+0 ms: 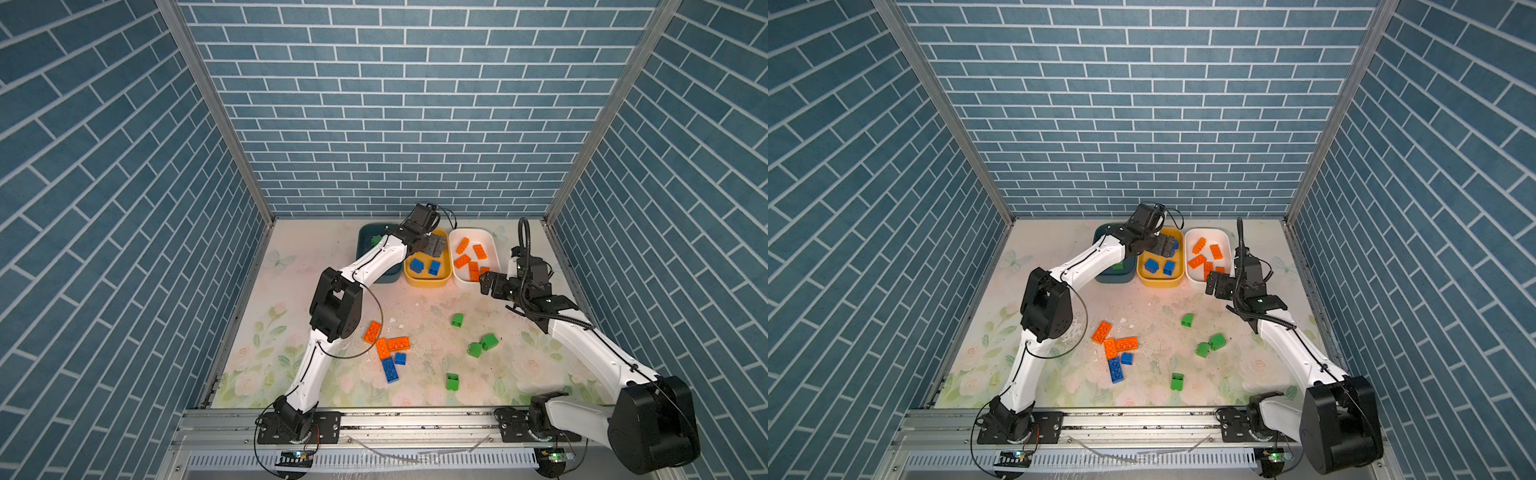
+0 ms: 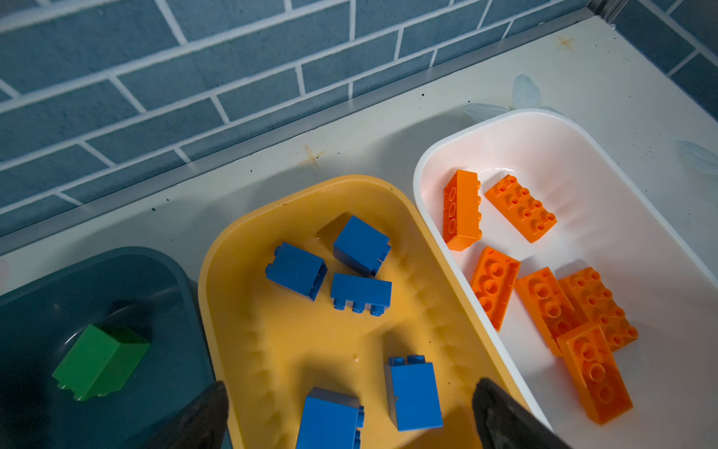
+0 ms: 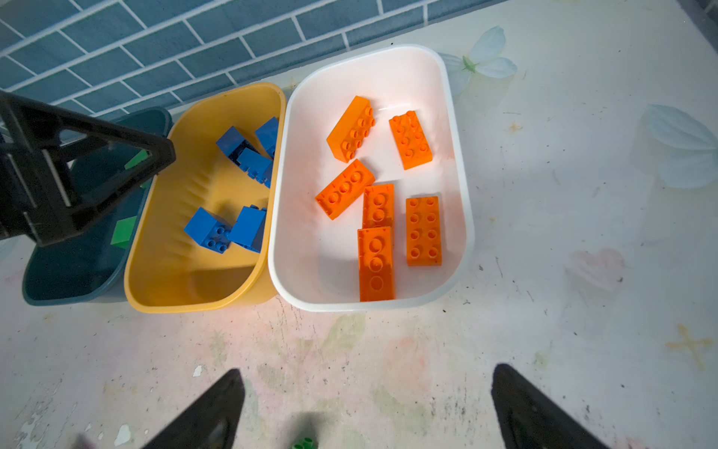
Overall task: Sort the legos into containers by color
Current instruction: 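Carry the blue brick into the yellow bin and release it with the left gripper, then reach the left gripper to the green bricks and grasp a sloped green brick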
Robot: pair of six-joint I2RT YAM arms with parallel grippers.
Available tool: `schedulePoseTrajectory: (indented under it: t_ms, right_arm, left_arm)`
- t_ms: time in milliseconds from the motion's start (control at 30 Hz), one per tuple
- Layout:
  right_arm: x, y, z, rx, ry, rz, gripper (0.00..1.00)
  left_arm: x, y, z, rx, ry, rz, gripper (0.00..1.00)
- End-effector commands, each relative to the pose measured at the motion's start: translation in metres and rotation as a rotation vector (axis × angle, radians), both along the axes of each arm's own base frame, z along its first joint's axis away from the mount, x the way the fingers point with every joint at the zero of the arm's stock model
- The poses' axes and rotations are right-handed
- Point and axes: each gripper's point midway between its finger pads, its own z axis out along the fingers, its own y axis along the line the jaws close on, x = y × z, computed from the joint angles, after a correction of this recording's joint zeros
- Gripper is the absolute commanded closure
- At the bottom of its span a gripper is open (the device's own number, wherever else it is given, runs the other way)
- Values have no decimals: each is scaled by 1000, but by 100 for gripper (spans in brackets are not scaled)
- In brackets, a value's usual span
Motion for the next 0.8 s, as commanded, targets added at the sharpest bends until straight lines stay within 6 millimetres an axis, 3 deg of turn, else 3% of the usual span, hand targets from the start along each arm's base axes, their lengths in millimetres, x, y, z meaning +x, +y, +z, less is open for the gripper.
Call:
schedulePoseTrajectory:
  t_ms: [0,200,333,533,767]
  right_arm:
    - [-19,3,-24,29,107,7,1]
    - [-42,-10,-51,-11,218,-52,2]
    - [-52,-13,-63,-4,264,-75,3]
    - [-55,-33,-75,-18,274,-230,1]
    - [-53,-48,-74,-39,246,-325,1]
  left_arm:
    - [-12,16,31,-7,8,44,1]
    - [-41,32,38,-30,16,89,1]
    - [-71,31,32,-42,40,70,1]
    - [-129,10,9,15,135,-28,1]
    - [-192,-27,-36,-2,354,-150,3]
